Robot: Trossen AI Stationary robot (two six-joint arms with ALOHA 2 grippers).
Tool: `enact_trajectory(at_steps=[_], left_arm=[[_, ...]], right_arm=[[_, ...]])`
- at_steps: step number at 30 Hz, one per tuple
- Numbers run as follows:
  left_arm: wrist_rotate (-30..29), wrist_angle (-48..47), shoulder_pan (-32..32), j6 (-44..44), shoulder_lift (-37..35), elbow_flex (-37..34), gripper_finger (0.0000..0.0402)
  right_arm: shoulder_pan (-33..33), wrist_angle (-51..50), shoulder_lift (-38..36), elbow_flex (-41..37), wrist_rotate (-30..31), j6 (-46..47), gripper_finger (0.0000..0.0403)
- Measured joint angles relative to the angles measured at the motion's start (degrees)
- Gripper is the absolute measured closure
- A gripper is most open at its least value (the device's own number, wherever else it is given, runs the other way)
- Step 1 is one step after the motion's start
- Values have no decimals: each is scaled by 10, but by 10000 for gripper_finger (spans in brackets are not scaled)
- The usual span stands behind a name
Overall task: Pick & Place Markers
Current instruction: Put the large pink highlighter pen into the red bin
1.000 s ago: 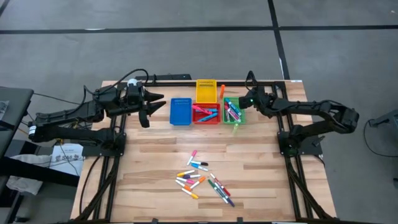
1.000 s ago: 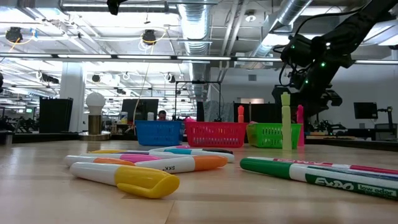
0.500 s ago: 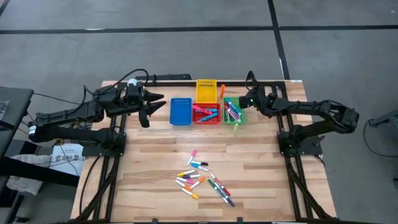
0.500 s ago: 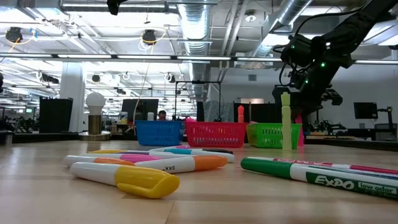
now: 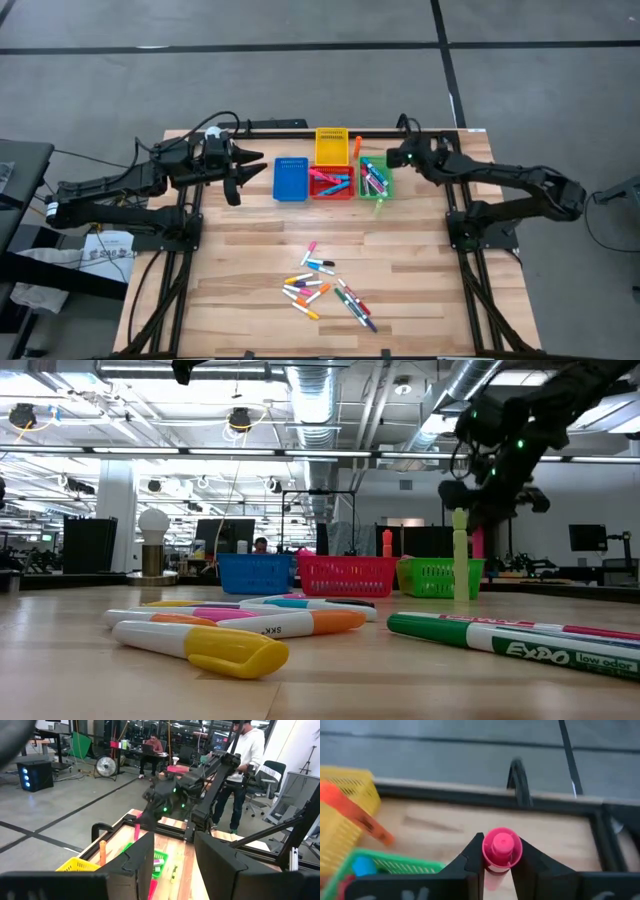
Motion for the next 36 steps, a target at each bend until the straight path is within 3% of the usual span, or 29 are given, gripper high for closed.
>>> enact_trajectory(at_steps=[7, 14, 25, 30, 36], left_arm=[[0, -1, 0, 0, 0, 0, 262], [0, -2, 0, 0, 0, 0, 262], [0, -2, 0, 0, 0, 0, 262], [0, -12, 0, 0, 0, 0, 262], [0, -37, 0, 0, 0, 1, 262]], right_arm=[[8, -74, -61, 78, 3, -30, 352], [82, -86, -44, 155, 3, -53, 352], [193, -141, 133, 355, -39, -107, 352], [203, -233, 245, 451, -64, -125, 352], [202, -246, 340, 523, -144, -156, 352]])
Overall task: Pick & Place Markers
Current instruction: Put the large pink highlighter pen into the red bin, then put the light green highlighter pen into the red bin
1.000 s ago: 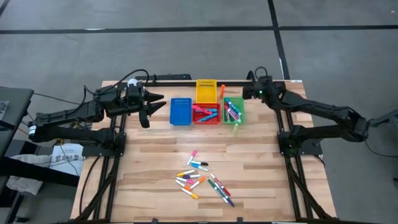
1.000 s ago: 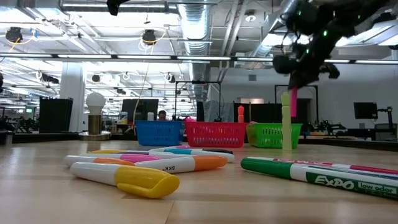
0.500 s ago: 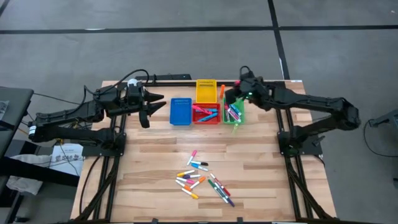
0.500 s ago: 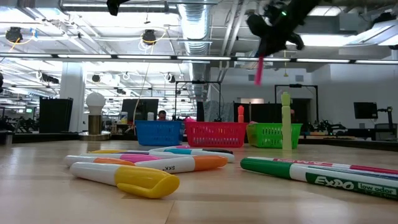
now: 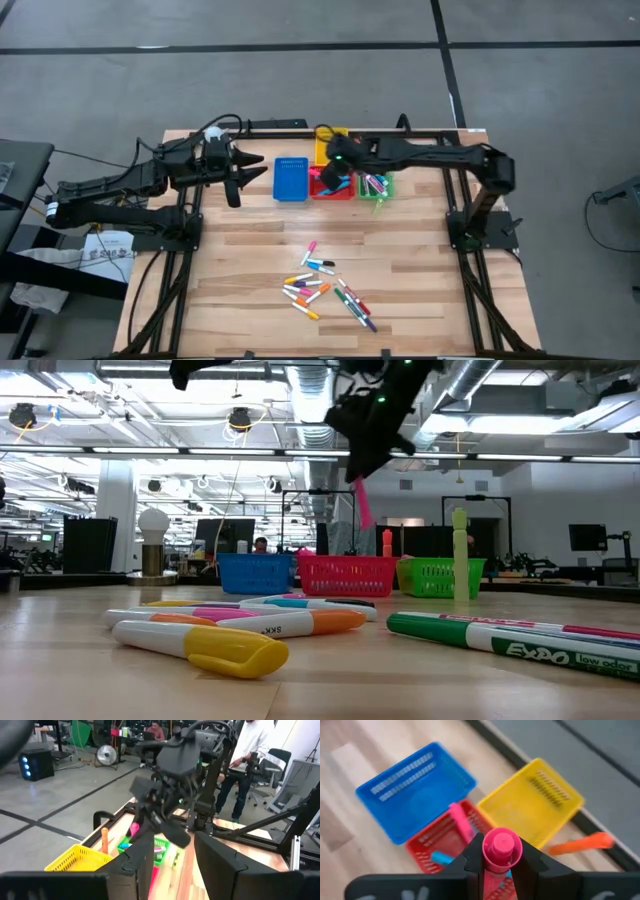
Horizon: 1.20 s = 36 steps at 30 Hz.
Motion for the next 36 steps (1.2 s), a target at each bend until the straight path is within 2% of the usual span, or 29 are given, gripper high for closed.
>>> enact_trajectory(at_steps=[6, 12, 21, 27, 36], left_arm=[[0, 0, 0, 0, 0, 0, 262], [0, 0, 0, 0, 0, 0, 262], [0, 0, 0, 0, 0, 0, 262], [0, 0, 0, 0, 0, 0, 262], [0, 0, 0, 0, 0, 0, 262]], right_arm=[[-6, -36, 66, 45, -44, -12, 346], [-4, -54, 102, 51, -52, -13, 310], [-5, -79, 104, 54, -64, -17, 266], [1, -90, 104, 57, -64, -17, 222], [23, -120, 103, 130, -35, -40, 173]])
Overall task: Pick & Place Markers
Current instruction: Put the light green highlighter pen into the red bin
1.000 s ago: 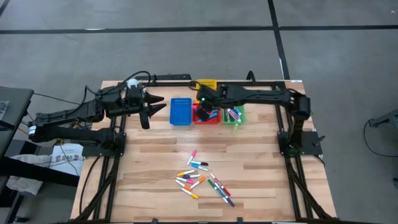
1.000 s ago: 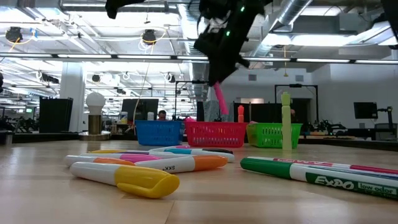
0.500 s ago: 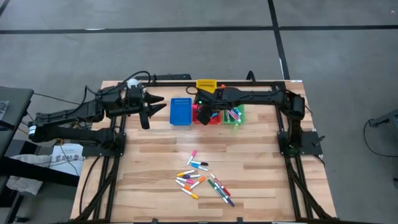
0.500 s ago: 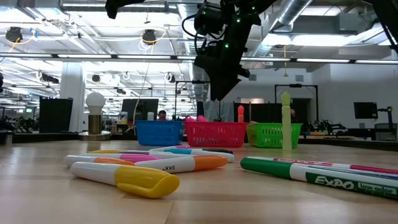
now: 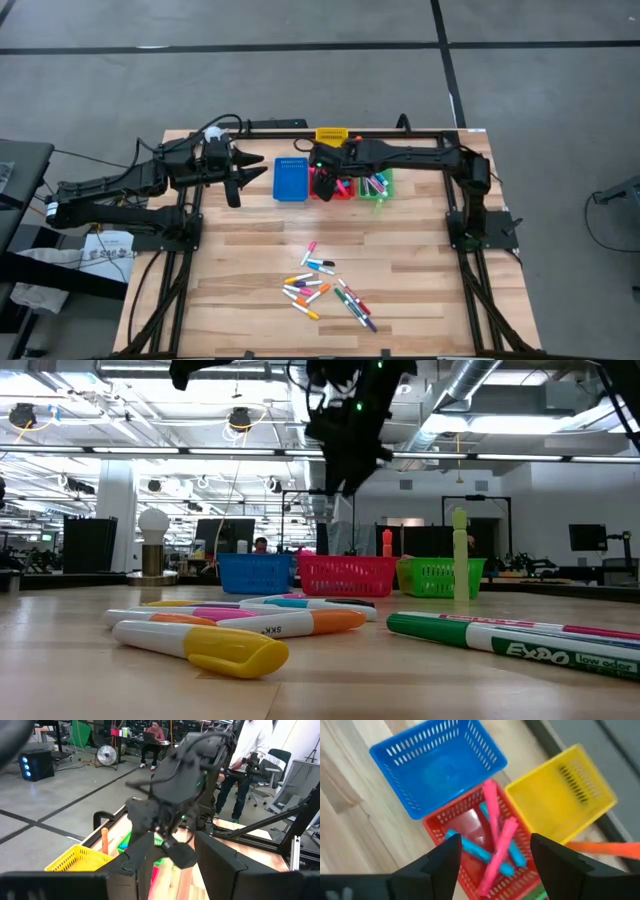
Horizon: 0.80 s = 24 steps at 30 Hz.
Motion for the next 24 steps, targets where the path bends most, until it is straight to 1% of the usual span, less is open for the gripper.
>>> enact_trajectory(at_steps=[4, 9, 12, 15, 18, 20, 22, 24], left_arm=[[0, 0, 0, 0, 0, 0, 262], [0, 0, 0, 0, 0, 0, 262], [0, 0, 0, 0, 0, 0, 262], [0, 0, 0, 0, 0, 0, 262], [0, 0, 0, 0, 0, 0, 262], [0, 0, 0, 0, 0, 0, 262], [0, 0, 0, 0, 0, 0, 262], [0, 0, 0, -1, 0, 0, 262]], right_arm=[[7, -79, -16, 39, 30, -16, 171], [7, -198, -91, 48, 31, -6, 189], [18, -233, -147, 47, 36, 18, 202], [43, -235, -204, 47, 53, 42, 207], [76, -235, -252, 47, 91, 75, 205], [106, -234, -281, 40, 134, 104, 199], [136, -235, -310, 18, 183, 139, 194], [170, -235, -341, -22, 221, 191, 189]])
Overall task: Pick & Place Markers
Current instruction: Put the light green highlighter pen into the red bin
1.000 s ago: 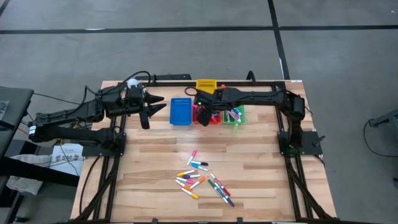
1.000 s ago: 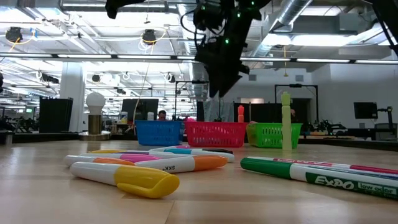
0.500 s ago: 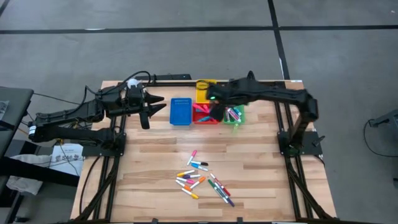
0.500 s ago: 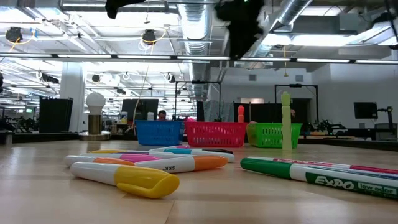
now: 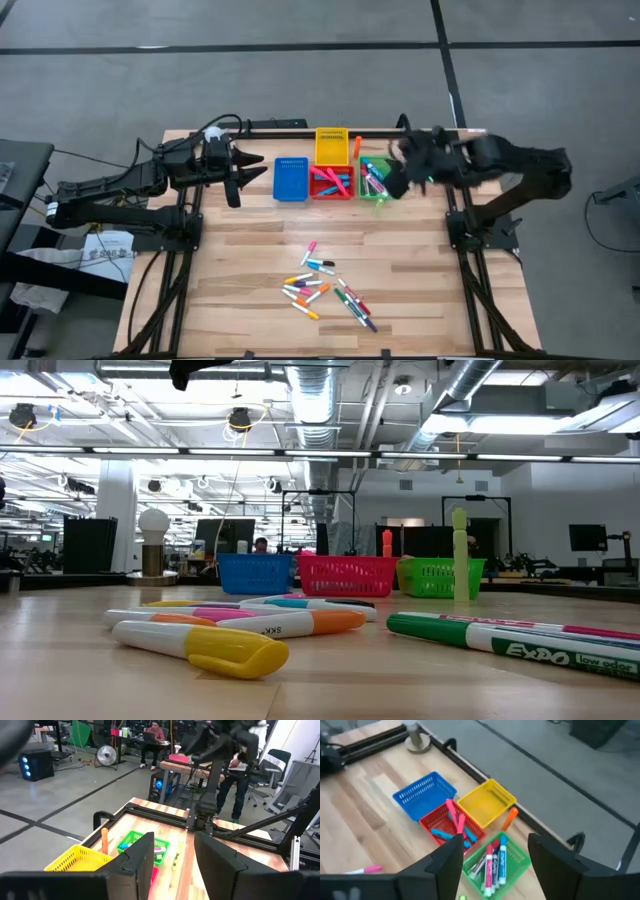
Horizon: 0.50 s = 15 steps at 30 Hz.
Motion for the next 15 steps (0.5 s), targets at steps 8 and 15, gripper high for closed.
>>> enact_trajectory(at_steps=[8, 15], left_arm=[[0, 0, 0, -3, 0, 0, 262], [0, 0, 0, -4, 0, 0, 262]], right_arm=[[139, 155, -105, -263, 109, 232, 188], [217, 364, -101, -444, 202, 246, 187]])
